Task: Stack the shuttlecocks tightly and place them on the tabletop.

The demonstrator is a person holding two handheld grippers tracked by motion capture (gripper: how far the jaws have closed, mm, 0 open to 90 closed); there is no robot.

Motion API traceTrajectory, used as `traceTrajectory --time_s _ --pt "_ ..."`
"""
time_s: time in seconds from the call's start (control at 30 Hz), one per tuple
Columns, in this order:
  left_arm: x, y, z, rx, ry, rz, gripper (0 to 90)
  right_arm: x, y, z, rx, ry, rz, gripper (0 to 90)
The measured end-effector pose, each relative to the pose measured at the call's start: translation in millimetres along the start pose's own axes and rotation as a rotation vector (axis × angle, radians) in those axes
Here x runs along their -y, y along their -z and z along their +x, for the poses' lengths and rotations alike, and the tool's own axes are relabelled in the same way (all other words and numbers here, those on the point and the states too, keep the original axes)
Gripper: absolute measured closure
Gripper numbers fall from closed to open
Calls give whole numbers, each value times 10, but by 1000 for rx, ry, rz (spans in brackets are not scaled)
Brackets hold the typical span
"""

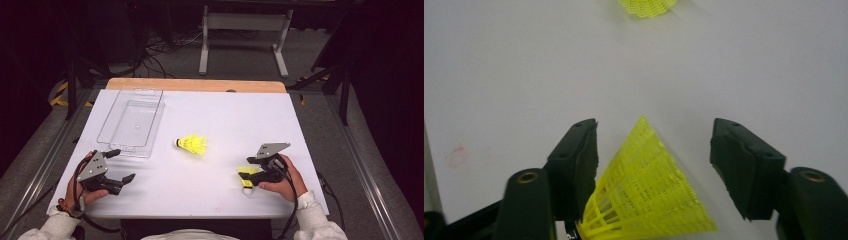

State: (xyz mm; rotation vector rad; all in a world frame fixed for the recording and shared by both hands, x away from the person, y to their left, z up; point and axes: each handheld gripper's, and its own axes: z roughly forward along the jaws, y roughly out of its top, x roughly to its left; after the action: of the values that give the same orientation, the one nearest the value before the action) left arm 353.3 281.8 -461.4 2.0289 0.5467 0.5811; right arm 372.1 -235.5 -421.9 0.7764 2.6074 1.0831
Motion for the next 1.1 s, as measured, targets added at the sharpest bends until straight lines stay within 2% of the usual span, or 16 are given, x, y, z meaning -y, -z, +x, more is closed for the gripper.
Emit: traceTrajectory --time_s 0.07,0.23,0.3,0.43,0.5,0.63,0.73,1.1 --pt "0 -10 -7 2 0 1 61 2 -6 -23 -9 -20 -11 467" --pt "-1 -7 -4 1 -2 4 62 17 4 -59 -24 -46 -24 538" --pt "0 -11 -9 0 0 3 62 21 7 -70 -13 -59 -24 575" --pt "0 -11 -7 0 -1 3 62 26 12 -86 -24 -70 -36 686" --pt "-1 -8 -3 -2 -3 6 62 26 12 -84 -29 -65 -36 702" --pt "0 -10 -6 0 -1 6 62 23 35 -101 -38 -79 -54 842" --pt "0 -12 -8 3 3 7 62 21 52 -97 -43 -73 -55 891" --pt "-2 -2 1 -2 1 0 62 -51 135 -85 -39 -80 -115 900"
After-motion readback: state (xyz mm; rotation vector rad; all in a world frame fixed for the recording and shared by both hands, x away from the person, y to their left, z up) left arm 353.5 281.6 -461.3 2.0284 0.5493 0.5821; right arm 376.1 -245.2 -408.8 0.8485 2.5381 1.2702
